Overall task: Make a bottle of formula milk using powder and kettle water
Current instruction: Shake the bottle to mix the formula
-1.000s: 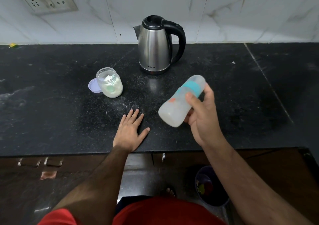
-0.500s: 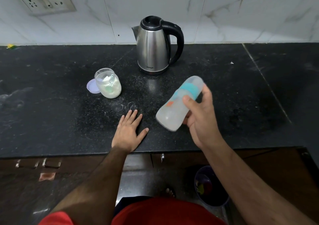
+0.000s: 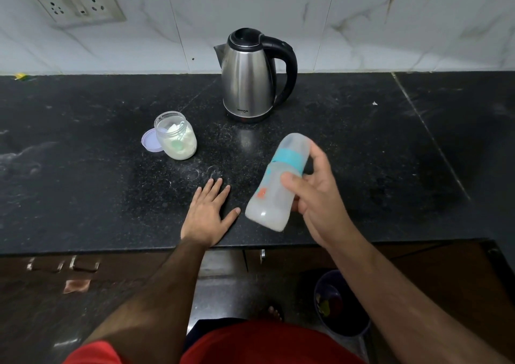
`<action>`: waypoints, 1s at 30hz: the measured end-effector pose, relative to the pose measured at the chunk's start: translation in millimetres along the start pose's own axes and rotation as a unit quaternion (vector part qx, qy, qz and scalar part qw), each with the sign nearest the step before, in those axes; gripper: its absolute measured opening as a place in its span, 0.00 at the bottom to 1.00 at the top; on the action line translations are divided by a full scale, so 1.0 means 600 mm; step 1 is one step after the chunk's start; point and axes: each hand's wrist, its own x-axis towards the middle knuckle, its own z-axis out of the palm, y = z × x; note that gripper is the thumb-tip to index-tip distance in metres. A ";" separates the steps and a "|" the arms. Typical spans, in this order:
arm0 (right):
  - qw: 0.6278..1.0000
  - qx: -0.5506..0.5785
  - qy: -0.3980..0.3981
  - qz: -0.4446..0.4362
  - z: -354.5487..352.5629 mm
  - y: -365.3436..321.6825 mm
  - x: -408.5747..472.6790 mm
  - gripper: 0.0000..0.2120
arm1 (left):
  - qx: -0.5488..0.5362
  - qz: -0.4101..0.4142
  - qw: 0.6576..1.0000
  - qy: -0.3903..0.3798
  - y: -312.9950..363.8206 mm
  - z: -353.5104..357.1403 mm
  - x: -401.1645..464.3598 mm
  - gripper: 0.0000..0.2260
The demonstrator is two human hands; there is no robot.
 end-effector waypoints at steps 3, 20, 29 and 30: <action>0.994 0.069 0.075 -0.033 -0.009 -0.013 0.016 0.31 | -0.004 -0.004 1.000 0.005 0.000 0.001 -0.001 0.35; 0.999 -0.033 -0.032 0.027 -0.012 0.002 -0.016 0.37 | -0.003 -0.002 1.000 -0.001 0.001 0.000 -0.001 0.37; 0.999 -0.001 0.035 0.005 -0.016 -0.013 -0.012 0.36 | -0.001 -0.003 1.000 -0.005 0.001 0.001 -0.001 0.38; 0.999 -0.031 -0.001 0.025 -0.014 -0.011 -0.022 0.38 | -0.001 -0.002 1.000 -0.009 0.000 0.000 0.000 0.38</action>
